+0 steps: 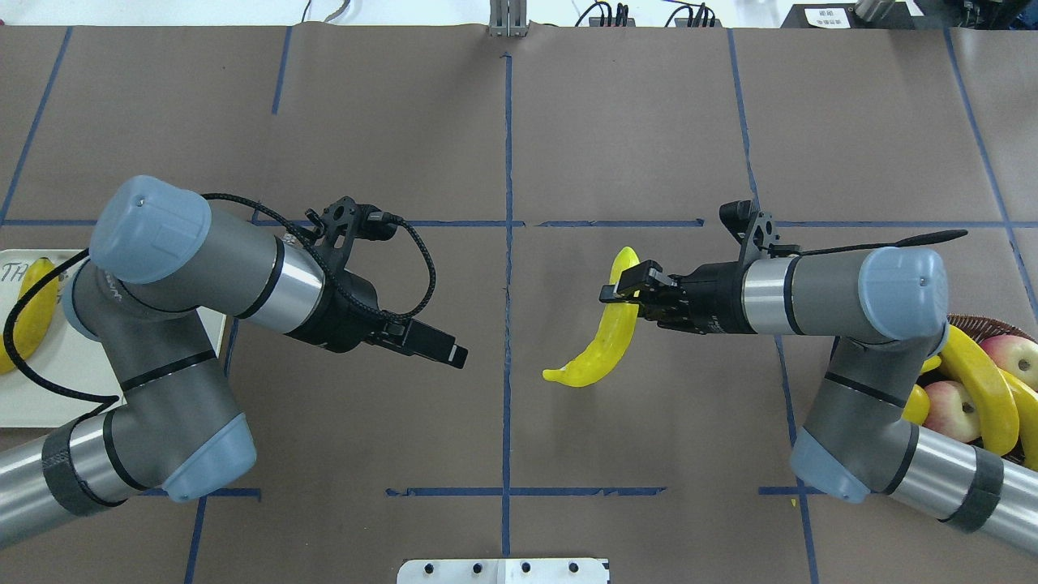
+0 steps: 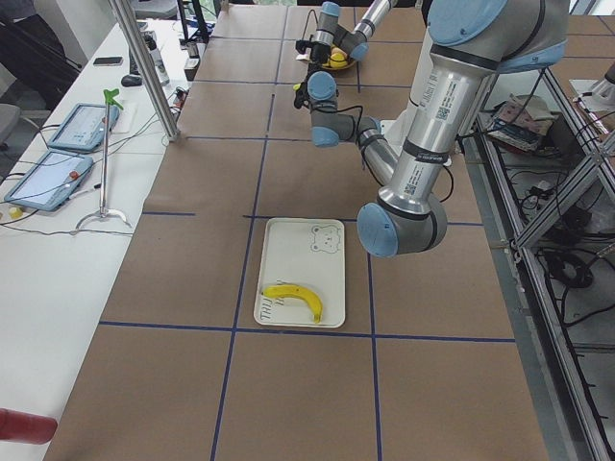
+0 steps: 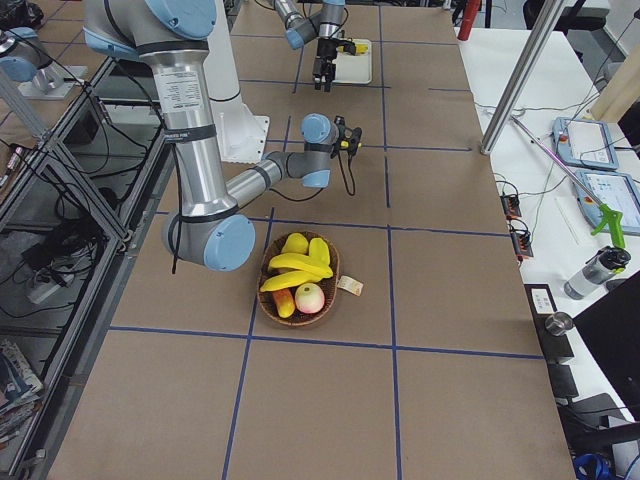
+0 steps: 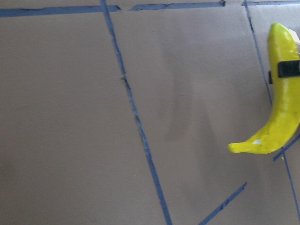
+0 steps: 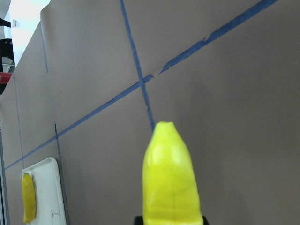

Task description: Transfer all bananas from basket to plate

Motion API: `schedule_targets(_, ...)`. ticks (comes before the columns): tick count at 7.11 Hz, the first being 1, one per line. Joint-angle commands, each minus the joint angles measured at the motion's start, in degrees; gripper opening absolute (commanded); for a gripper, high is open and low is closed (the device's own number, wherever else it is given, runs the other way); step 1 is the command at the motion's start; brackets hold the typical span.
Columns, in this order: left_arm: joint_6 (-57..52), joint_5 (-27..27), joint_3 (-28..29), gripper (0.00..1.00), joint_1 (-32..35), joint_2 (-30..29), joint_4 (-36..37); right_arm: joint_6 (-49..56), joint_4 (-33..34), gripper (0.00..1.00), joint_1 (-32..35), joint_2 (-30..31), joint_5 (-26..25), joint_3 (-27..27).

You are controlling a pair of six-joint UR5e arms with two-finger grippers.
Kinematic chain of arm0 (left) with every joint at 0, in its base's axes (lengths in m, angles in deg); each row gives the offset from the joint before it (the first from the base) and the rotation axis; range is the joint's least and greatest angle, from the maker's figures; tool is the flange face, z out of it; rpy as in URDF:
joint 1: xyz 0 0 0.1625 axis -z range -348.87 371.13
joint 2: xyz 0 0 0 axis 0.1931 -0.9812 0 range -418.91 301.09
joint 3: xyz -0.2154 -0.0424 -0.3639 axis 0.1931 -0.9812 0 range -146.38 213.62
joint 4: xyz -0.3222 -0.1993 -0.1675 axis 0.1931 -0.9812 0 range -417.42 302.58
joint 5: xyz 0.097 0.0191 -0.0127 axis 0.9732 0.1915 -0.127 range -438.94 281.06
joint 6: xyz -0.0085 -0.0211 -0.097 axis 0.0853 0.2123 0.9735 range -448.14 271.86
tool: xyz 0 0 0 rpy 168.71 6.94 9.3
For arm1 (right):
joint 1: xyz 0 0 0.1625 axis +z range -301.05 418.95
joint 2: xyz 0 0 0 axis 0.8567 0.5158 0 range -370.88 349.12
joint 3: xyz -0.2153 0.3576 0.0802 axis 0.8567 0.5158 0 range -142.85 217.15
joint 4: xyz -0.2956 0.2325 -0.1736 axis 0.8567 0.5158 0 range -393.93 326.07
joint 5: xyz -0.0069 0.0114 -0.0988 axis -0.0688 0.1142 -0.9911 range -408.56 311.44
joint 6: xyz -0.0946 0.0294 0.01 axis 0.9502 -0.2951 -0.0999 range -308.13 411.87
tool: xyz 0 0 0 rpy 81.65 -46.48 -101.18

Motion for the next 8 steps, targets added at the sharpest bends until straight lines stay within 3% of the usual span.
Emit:
schedule_targets(1, -4.3, 0.0, 0.4, 1.0, -2.4, -2.3, -1.9, -0.1, 8.9, 0.05, -1.6, -7.3, 0.1, 0.1)
schedule_targets(3, -13.4, -0.2, 0.8, 0.99, -2.6, -2.3, -1.9, 0.0, 16.0, 0.06, -3.8, -11.8, 0.1, 0.0)
schedule_targets(7, -18.0, -0.3, 3.5, 0.99, -2.7, -2.4, -2.5, -0.1, 17.1, 0.07, -5.0, -13.4, 0.1, -0.2)
schedule_targets(8, -18.0, -0.3, 3.6, 0.91, -3.0, -2.4, -3.0, -0.4, 17.1, 0.07, -5.0, -13.6, 0.0, -0.2)
